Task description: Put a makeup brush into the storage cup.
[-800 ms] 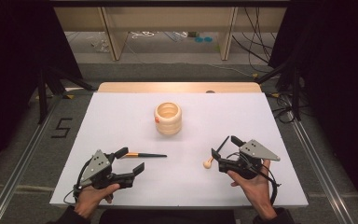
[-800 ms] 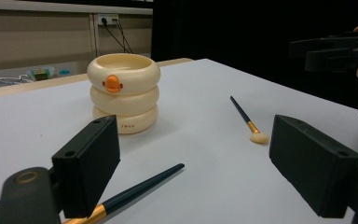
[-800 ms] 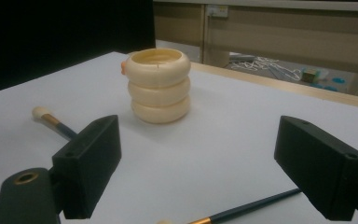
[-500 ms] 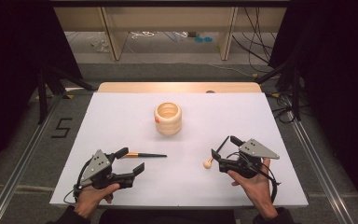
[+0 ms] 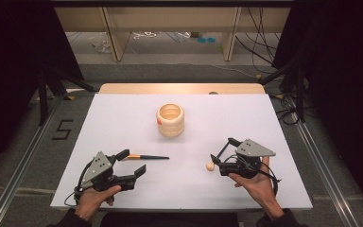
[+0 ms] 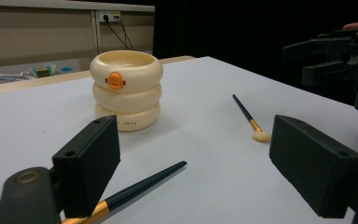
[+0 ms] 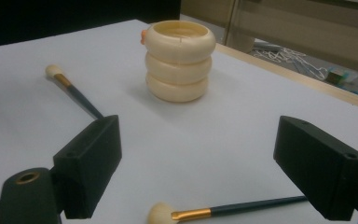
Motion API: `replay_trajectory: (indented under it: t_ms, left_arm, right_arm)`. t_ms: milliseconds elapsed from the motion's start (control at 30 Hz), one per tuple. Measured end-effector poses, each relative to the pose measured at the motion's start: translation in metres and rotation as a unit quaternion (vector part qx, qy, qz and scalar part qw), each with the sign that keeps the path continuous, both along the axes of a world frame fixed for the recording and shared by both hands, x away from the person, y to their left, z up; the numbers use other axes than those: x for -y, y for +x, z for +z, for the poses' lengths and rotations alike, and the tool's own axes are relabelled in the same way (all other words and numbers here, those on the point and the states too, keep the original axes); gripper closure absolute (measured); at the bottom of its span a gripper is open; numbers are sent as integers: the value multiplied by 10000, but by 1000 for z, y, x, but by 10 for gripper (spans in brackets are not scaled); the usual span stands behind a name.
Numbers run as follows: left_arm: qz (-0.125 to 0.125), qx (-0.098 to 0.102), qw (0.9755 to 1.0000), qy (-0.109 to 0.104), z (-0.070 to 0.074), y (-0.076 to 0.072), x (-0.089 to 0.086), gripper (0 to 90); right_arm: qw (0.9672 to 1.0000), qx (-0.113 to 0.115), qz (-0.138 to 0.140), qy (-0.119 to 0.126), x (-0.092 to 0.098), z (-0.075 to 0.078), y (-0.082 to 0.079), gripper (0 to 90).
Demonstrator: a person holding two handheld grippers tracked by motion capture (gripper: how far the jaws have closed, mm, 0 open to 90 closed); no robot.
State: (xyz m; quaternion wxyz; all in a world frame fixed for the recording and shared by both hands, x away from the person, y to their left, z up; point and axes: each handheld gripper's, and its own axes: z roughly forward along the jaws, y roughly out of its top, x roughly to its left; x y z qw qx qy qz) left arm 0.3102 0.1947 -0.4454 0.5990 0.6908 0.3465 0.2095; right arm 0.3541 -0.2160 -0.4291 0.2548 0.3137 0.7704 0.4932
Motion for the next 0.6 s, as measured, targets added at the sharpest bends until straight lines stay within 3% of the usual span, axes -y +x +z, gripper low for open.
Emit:
replay_trajectory:
  t_ms: [200,400,500,533,600]
  left_arm:
    - [-2,0,10000,4,0,0,0,160]
    - [-30,-6,10000,12,0,1,0,160]
    - [-14,-20,10000,11,0,1,0,160]
    - [-4,-14,10000,-5,0,1,0,160]
    - [-4,-15,10000,-1,0,1,0,160]
  right_arm:
    - [9997,-64,48,-225,2,2,9,162]
    - [9963,-231,305,-773,15,5,28,172]
    - [9945,-291,410,-918,17,4,35,176]
    - [9906,-382,588,-1171,19,2,42,206]
    - [9868,-579,754,-1312,20,-1,48,219]
